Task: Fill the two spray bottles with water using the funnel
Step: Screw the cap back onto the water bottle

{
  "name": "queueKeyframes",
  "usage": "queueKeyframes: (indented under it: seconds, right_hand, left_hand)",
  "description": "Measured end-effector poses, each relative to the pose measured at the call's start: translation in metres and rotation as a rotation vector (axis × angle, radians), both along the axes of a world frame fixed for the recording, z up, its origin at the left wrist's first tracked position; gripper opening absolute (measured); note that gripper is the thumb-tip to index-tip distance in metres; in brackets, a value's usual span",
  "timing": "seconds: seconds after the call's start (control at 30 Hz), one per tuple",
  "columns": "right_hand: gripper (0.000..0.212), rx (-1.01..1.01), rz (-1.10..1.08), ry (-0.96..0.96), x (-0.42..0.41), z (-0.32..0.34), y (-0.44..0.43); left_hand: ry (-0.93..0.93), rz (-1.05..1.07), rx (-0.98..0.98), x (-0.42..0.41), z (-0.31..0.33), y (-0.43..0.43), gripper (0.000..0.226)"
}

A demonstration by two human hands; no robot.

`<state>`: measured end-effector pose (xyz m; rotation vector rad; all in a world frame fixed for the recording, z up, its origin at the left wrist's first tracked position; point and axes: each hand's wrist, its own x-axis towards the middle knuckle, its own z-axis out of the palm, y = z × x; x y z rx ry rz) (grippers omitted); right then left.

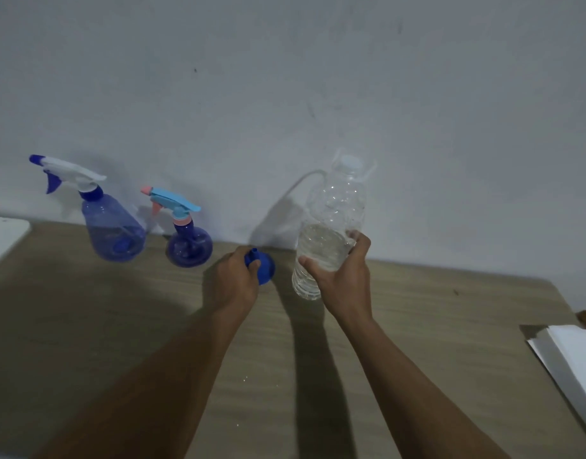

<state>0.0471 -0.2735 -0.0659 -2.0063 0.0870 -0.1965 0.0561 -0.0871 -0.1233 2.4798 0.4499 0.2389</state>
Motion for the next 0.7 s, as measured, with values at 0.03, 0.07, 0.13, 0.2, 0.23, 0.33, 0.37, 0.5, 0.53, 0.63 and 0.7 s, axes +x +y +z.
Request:
queueKeyframes:
  seconds: [0.03, 0.07, 0.13, 0.2, 0.23, 0.33, 0.37, 0.5, 0.53, 0.63, 0.7]
  right_hand:
    - [0.085, -0.001, 0.002, -0.007, 0.005, 0.0, 0.004]
    - [0.086, -0.007, 0.003, -0.014, 0.011, -0.001, 0.008]
    - [0.087, -0.019, 0.002, -0.022, 0.02, -0.003, 0.015]
    - [0.088, -0.024, -0.01, -0.024, 0.025, -0.005, 0.021]
    - [0.089, -0.02, -0.017, -0.023, 0.027, -0.006, 0.024]
    - [0.093, -0.009, -0.033, -0.011, 0.027, -0.006, 0.03]
    - [0.095, -0.009, -0.037, -0.005, 0.027, -0.006, 0.031]
    - [0.111, -0.032, -0.059, 0.065, 0.017, 0.003, 0.027]
    - [0.112, -0.051, -0.073, 0.087, 0.012, 0.007, 0.025]
    - [0.096, -0.135, -0.133, 0.112, -0.007, 0.018, 0.013]
    - [0.076, -0.205, -0.189, 0.127, -0.023, 0.026, 0.001]
  left_hand:
    - [0.002, -0.001, 0.0, 0.005, -0.001, 0.005, 0.012]
    - [0.007, -0.003, 0.002, 0.01, -0.002, 0.008, 0.01]
    - [0.015, 0.001, 0.008, 0.017, -0.003, 0.014, 0.009]
    - [0.015, 0.008, 0.006, 0.02, -0.004, 0.017, 0.009]
    - [0.019, 0.005, 0.002, 0.021, -0.004, 0.018, 0.009]
    - [0.031, -0.003, -0.043, 0.021, -0.004, 0.02, 0.017]
    - [0.034, 0.0, -0.062, 0.019, -0.003, 0.02, 0.025]
    - [-0.067, 0.014, -0.084, -0.004, 0.011, 0.014, 0.035]
    - [-0.096, -0.003, -0.055, -0.012, 0.017, 0.012, 0.031]
    - [-0.191, -0.128, -0.017, -0.029, 0.024, 0.003, 0.02]
    - [-0.218, -0.269, -0.099, -0.036, 0.027, -0.007, 0.014]
